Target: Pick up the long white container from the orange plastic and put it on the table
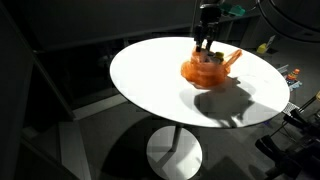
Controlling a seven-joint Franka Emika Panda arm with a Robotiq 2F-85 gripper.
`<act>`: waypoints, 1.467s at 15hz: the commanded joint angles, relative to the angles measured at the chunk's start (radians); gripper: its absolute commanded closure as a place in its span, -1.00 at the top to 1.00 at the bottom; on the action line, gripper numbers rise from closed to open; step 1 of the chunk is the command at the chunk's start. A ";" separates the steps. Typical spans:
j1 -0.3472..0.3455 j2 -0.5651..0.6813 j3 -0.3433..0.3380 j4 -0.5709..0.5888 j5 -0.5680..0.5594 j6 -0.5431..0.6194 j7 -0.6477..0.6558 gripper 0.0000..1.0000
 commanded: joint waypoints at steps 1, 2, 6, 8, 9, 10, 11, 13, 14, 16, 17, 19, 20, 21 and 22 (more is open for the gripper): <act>-0.004 0.027 0.005 0.068 -0.018 -0.060 0.029 0.04; -0.003 0.025 0.005 0.073 -0.019 -0.068 0.031 -0.14; -0.008 0.000 0.007 0.081 -0.012 -0.104 0.030 -0.78; -0.012 -0.008 0.007 0.090 -0.007 -0.126 0.031 -0.79; -0.013 -0.014 0.009 0.091 -0.005 -0.133 0.028 -0.80; -0.013 -0.028 0.010 0.088 -0.005 -0.141 0.026 -0.80; -0.013 -0.038 0.010 0.088 -0.005 -0.150 0.025 -0.80; -0.013 -0.074 0.007 0.079 -0.007 -0.172 0.031 -0.80; -0.016 -0.097 0.005 0.072 -0.004 -0.184 0.032 -0.80; -0.021 -0.145 -0.006 0.062 -0.005 -0.197 0.049 -0.80; -0.025 -0.162 -0.012 0.062 -0.005 -0.202 0.060 -0.80; -0.039 -0.195 -0.032 0.067 -0.004 -0.209 0.088 -0.80; -0.048 -0.208 -0.041 0.068 -0.002 -0.205 0.097 -0.80; -0.061 -0.213 -0.051 0.074 0.003 -0.199 0.102 -0.80; -0.071 -0.215 -0.061 0.078 0.003 -0.193 0.116 -0.80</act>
